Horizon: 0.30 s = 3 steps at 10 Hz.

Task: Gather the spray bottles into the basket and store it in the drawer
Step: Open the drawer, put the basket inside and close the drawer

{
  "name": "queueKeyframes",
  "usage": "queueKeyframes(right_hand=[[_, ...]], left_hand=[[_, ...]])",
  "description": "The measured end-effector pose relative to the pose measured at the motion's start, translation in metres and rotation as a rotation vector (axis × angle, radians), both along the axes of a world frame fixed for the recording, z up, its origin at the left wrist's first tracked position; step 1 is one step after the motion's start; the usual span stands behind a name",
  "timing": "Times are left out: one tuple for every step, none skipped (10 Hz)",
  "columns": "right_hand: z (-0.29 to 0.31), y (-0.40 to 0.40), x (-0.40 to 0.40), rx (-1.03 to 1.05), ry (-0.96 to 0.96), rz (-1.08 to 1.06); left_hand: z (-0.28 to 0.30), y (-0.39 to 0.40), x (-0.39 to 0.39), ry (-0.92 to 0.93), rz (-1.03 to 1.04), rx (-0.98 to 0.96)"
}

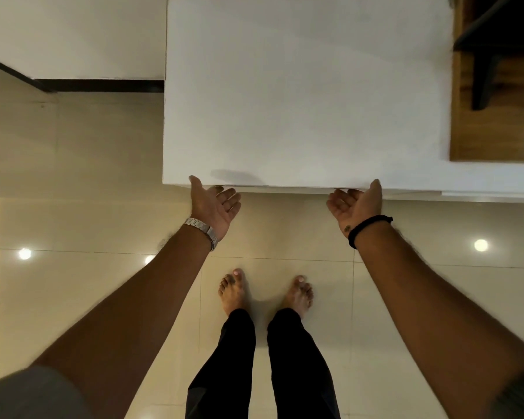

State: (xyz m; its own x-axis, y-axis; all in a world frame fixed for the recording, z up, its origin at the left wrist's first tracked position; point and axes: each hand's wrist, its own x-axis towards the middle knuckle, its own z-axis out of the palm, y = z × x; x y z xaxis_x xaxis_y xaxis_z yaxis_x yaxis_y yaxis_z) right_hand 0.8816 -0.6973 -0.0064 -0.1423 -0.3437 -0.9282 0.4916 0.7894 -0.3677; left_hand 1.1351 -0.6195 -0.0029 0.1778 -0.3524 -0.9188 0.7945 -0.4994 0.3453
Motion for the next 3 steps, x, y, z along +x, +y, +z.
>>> queueKeyframes(right_hand=[[0.011,0.021,0.004,0.024,0.081,0.522],[0.039,0.04,0.01,-0.03,0.47,1.539],[0.058,0.057,0.011,-0.213,0.818,1.946]], left_hand=[[0.008,0.014,-0.003,-0.203,-0.53,0.089],[0.037,0.03,0.007,-0.629,-1.714,0.135],[0.059,0.043,0.012,-0.894,-1.972,0.117]])
